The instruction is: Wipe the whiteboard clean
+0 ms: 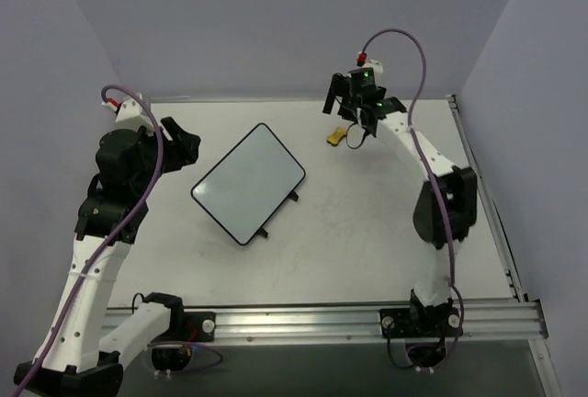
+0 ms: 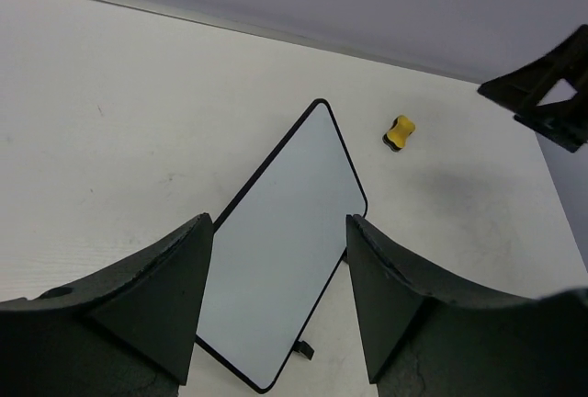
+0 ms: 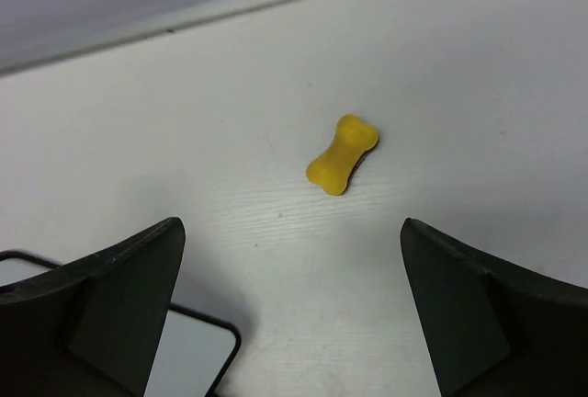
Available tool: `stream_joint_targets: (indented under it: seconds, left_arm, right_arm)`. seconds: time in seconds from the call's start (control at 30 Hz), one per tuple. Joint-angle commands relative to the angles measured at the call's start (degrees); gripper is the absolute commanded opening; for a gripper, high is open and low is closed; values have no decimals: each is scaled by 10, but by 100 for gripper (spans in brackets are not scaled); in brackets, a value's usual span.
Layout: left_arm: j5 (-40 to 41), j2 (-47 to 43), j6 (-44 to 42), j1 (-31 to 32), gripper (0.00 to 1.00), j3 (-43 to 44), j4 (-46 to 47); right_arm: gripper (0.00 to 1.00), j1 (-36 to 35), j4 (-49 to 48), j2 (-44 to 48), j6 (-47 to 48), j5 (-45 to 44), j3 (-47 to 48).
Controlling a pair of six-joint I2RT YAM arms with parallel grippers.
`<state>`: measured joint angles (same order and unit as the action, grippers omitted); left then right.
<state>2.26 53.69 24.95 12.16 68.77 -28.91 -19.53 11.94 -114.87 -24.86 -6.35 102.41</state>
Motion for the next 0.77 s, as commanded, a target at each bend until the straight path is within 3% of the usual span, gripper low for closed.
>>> stream_joint_targets:
  seconds: [0.0, 0.23, 0.53, 0.73]
  left_arm:
    - [-23, -5, -29, -1, 68, 42, -20]
    - [-69, -3, -38, -1, 69, 44, -23]
    - [-74, 0, -38, -1, 69, 39, -18]
    - [-74, 1, -35, -1, 69, 37, -13]
  right_arm:
    - [100, 1, -54, 169, 11, -16, -92]
    - [100, 0, -105, 432, 15, -51, -319]
    - [100, 0, -83, 511, 30, -58, -379]
    - [100, 1, -78, 496, 34, -49, -375]
